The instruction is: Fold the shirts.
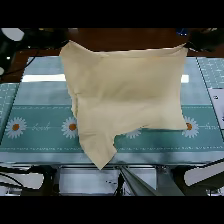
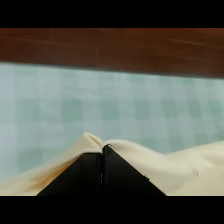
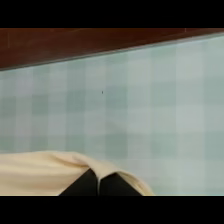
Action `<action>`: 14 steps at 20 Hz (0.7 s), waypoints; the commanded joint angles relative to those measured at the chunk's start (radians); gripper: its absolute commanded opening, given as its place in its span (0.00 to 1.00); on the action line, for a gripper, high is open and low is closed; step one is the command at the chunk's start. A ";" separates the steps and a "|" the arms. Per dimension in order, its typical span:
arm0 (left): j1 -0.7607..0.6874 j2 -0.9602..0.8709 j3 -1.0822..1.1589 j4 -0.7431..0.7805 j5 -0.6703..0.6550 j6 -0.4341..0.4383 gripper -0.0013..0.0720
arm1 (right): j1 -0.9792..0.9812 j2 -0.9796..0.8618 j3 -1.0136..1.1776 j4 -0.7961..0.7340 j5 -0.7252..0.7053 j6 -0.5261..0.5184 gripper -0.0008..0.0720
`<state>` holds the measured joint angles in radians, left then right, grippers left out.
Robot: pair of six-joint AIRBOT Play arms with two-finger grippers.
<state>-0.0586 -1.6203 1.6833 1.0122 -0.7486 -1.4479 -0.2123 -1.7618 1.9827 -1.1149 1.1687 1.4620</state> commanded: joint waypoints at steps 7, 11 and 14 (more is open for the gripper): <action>-0.085 -0.158 0.000 -0.002 0.372 0.027 0.04 | 0.066 -0.141 0.001 -0.022 -0.378 -0.011 0.05; -0.084 -0.198 0.000 0.019 0.187 0.132 0.04 | 0.066 -0.171 0.001 -0.122 -0.236 -0.011 0.05; -0.083 -0.212 0.000 0.024 0.084 0.131 0.04 | 0.065 -0.169 0.002 -0.127 -0.160 -0.010 0.05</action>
<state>-0.1417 -1.8141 1.6833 1.0271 -0.5514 -1.3445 -0.1478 -1.9240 1.9831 -1.2114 0.9268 1.4513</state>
